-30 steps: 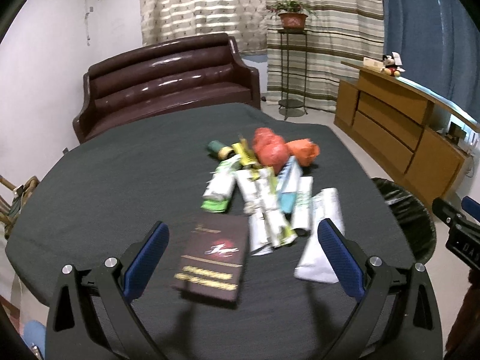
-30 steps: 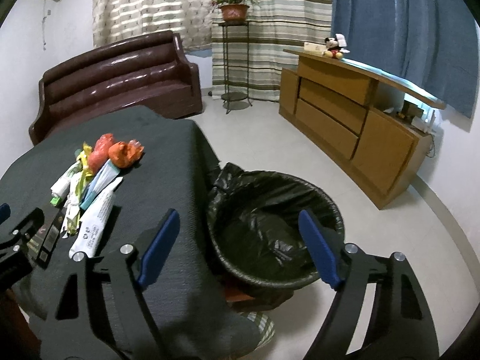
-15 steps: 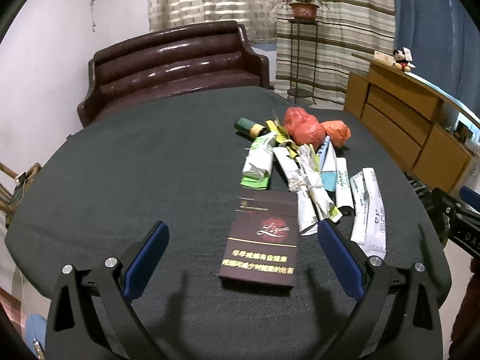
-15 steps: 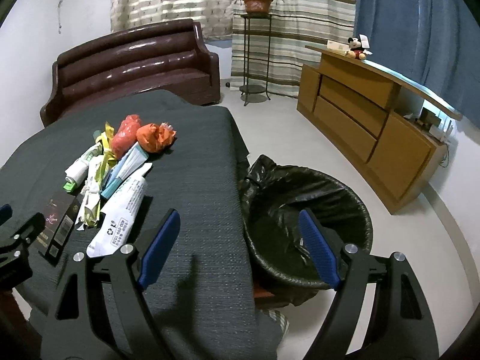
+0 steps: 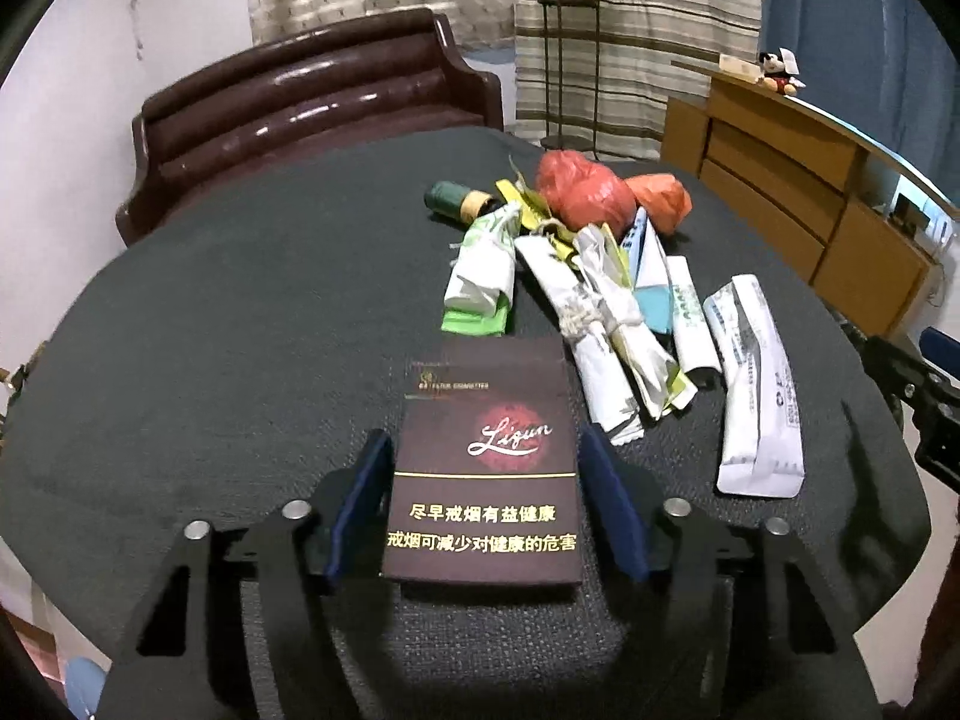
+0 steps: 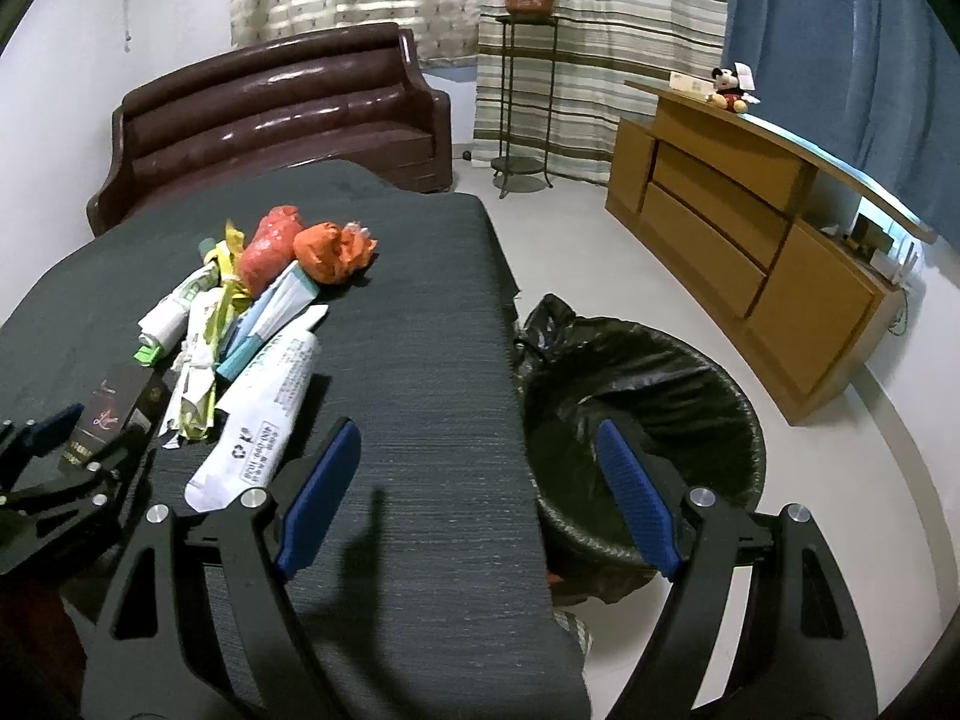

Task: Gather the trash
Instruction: 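Grasp the dark cigarette box with the left tool while the right tool grasps a white tube, then carry the white tube over the bin and open the right tool to drop it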

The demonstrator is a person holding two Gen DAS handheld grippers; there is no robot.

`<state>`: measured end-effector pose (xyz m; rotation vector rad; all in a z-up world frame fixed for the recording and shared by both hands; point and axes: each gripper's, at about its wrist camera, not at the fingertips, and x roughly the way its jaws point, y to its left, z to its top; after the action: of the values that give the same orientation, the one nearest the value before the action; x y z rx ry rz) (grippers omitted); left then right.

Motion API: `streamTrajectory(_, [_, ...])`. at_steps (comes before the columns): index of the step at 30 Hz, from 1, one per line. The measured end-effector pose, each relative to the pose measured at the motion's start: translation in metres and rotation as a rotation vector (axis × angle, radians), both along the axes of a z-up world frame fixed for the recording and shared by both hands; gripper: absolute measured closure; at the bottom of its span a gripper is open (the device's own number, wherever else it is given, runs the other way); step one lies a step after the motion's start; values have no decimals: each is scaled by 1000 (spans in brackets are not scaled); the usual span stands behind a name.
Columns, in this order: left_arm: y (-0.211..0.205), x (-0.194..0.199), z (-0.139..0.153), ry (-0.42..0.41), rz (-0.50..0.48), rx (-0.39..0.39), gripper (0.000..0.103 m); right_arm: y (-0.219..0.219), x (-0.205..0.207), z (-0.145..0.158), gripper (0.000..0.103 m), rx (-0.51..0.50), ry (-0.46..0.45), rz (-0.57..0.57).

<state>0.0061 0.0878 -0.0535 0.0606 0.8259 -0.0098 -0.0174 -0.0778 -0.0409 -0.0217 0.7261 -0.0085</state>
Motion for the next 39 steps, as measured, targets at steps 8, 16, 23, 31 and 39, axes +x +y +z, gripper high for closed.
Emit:
streamTrajectory(8, [13, -9, 2, 1, -18, -36, 48, 24, 6, -1, 36, 1, 18, 39])
streamTrajectory(16, [34, -16, 12, -38, 16, -19, 48, 55, 14, -4, 40, 7, 39, 83])
streamTrajectory(23, [54, -9, 15, -43, 68, -7, 48, 77, 21, -10, 46, 6, 59, 109])
streamTrajectory(31, [62, -7, 11, -42, 78, -20, 48, 81, 21, -18, 74, 19, 85, 115])
streamTrajectory(39, [58, -5, 13, -41, 73, -28, 48, 71, 15, -14, 76, -9, 49, 102])
